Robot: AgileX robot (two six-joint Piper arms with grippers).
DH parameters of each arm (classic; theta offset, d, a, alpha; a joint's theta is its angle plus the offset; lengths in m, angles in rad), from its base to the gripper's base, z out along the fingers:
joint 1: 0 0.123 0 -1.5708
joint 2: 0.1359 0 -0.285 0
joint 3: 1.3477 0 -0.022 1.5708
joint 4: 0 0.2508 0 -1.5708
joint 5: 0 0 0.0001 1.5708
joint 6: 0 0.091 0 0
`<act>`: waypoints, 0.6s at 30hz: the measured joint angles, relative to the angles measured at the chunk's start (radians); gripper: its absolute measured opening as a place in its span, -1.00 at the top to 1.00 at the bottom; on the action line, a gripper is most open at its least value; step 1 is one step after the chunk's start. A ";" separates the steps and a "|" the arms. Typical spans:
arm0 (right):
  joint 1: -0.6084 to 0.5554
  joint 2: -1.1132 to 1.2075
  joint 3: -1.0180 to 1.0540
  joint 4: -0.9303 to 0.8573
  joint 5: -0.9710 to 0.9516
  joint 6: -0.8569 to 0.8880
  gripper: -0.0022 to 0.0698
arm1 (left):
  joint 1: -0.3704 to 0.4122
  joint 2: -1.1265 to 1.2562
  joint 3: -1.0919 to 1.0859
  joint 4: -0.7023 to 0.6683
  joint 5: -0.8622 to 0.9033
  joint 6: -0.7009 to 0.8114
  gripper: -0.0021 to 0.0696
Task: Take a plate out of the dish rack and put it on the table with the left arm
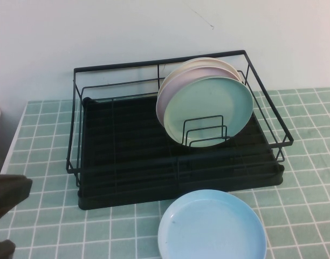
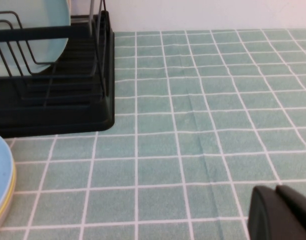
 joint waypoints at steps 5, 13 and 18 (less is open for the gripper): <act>0.000 0.000 0.000 0.000 0.000 0.000 0.95 | 0.000 0.000 0.004 0.000 0.020 0.000 0.95; 0.000 0.000 0.000 0.000 0.000 0.000 0.95 | 0.000 0.000 0.006 0.000 0.034 0.000 0.95; 0.000 0.000 0.000 0.000 0.000 0.000 0.95 | 0.000 -0.010 0.037 0.022 -0.002 0.000 0.95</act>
